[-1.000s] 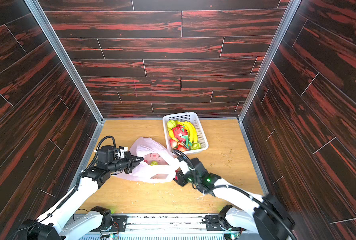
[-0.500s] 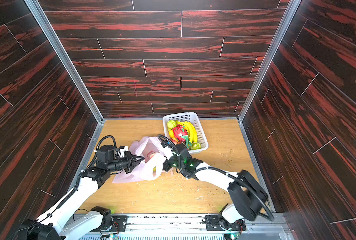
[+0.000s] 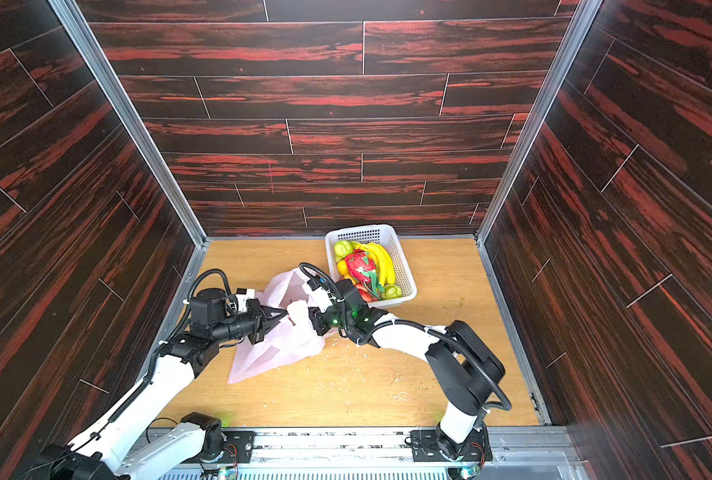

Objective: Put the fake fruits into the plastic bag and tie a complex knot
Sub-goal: 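Lower the red apple into the bag held by the left gripper and release, then lift the open right gripper out of the bag and move over the basket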

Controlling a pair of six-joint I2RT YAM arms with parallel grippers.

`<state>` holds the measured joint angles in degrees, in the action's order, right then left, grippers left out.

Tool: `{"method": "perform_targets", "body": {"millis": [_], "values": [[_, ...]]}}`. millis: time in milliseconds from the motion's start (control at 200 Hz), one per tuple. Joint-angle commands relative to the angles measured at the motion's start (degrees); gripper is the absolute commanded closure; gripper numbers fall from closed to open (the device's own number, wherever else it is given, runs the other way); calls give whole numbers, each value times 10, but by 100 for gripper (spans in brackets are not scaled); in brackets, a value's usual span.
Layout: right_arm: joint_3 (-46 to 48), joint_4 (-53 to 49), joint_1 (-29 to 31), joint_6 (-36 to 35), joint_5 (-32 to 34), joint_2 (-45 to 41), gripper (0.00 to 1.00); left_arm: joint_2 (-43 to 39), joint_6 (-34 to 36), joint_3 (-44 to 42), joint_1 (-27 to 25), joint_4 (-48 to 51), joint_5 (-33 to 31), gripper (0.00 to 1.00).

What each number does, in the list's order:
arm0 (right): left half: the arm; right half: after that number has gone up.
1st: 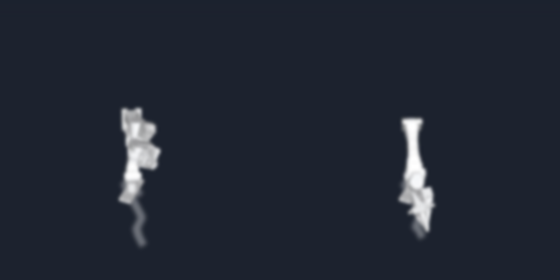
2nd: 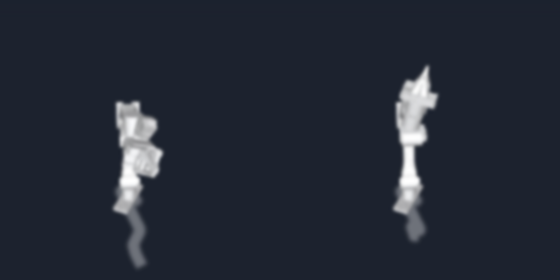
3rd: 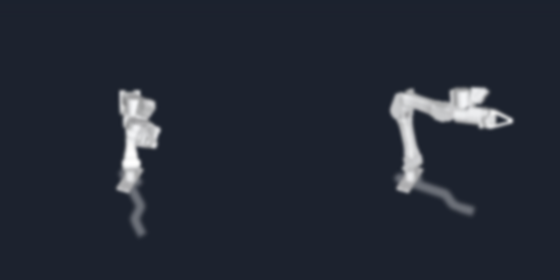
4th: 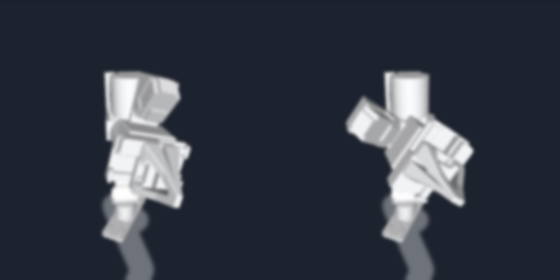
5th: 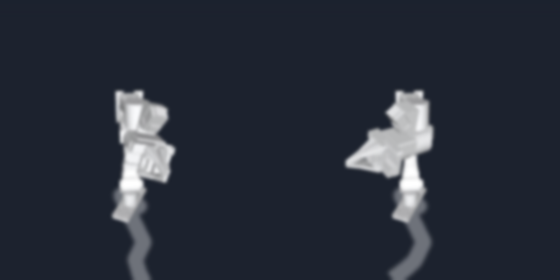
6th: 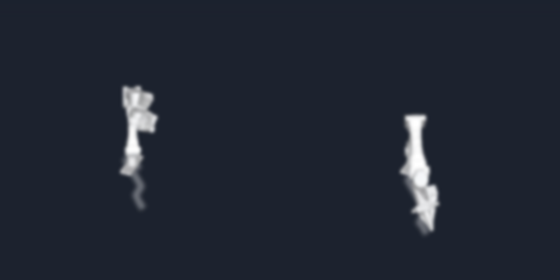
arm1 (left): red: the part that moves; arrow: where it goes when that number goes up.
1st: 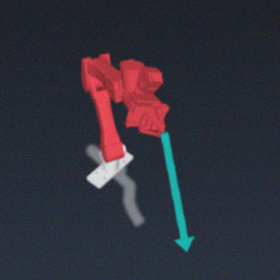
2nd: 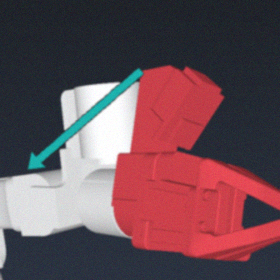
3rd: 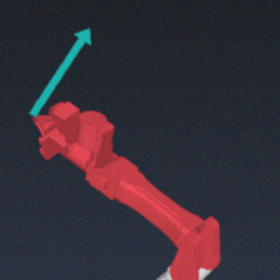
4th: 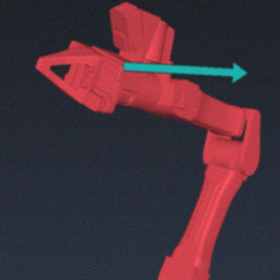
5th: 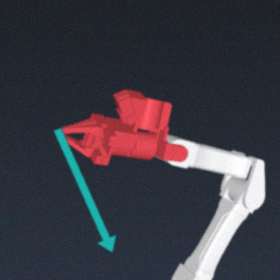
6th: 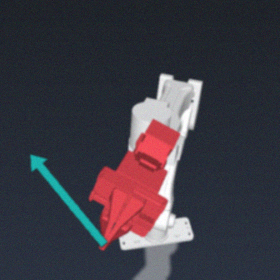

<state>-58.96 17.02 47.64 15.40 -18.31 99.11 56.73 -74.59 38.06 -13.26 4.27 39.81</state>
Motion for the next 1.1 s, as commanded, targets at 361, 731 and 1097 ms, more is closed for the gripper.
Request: {"method": "perform_targets", "body": {"millis": [361,731,1097], "values": [[-26,6,12,1,-64,34,47,-9,12,13,-3,12,-11,100],[-8,-3,12,-7,-39,5,33,-9,16,14,-3,20,-11,100],[31,-16,13,-12,21,-44,33,-19,28,12,-3,41,-16,100]]}}
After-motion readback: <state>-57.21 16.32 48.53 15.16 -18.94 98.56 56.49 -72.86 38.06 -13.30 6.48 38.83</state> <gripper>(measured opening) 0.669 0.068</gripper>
